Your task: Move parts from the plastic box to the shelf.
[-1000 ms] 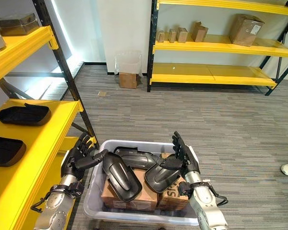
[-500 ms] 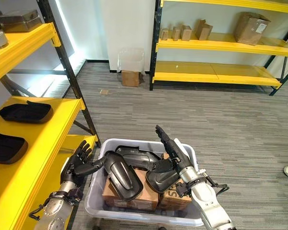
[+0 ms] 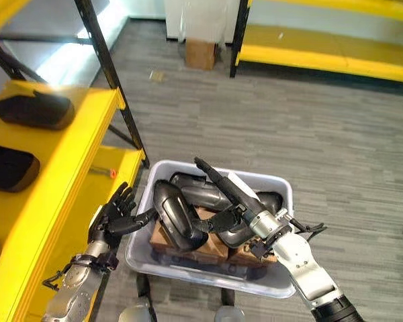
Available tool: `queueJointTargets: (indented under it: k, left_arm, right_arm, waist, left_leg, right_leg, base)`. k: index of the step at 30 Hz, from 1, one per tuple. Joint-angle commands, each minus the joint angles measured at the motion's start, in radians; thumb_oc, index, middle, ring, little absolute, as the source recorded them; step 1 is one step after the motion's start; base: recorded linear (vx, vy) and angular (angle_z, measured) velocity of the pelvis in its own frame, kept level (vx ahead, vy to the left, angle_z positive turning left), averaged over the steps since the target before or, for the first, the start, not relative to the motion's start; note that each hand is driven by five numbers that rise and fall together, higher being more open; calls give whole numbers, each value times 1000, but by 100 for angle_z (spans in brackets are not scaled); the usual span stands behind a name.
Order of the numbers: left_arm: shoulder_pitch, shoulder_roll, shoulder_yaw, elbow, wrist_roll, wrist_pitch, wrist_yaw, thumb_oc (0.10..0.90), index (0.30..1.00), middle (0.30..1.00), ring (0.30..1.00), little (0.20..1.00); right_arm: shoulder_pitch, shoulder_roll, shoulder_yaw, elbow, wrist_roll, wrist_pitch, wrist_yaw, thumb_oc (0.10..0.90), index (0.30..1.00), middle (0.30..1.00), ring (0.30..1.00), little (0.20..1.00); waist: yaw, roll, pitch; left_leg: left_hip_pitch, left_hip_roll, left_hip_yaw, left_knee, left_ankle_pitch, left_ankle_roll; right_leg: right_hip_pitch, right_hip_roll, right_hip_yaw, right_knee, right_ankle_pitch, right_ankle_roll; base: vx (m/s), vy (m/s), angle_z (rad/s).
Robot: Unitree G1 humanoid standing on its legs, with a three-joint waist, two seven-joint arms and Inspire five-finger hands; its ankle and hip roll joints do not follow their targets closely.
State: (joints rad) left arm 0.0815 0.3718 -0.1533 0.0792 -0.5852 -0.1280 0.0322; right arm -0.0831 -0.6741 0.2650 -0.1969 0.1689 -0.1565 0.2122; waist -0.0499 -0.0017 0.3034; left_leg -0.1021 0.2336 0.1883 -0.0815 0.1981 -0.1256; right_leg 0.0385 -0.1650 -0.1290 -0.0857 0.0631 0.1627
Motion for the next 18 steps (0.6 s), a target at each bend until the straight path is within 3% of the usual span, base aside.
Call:
queueJointTargets:
  k: [1,18]
  left_arm:
    - [-120,65,31,-103,-11,-66,-8,900,1000,1000,1000,1000]
    - [-181,93,27,-140,-17,-63,28,900,1000,1000,1000,1000]
  right_arm:
    - [-117,-19,-23,-146,6,-68,-2,900,1000,1000,1000,1000]
    - [-196,-78,13,-187,-75,-28,36,900,1000,1000,1000,1000]
  waist:
    - [8,-29,-13]
    - [0,-18,97]
  left_leg:
    - [68,-32,24,90,-179,35]
    - [-12,-53,22,124,-174,45]
  right_leg:
    - [-66,31,-71,153,-115,-61]
    - [-154,37,-44,204,-124,-69]
  base:
    - [-46,0,1]
    - [-84,5,0]
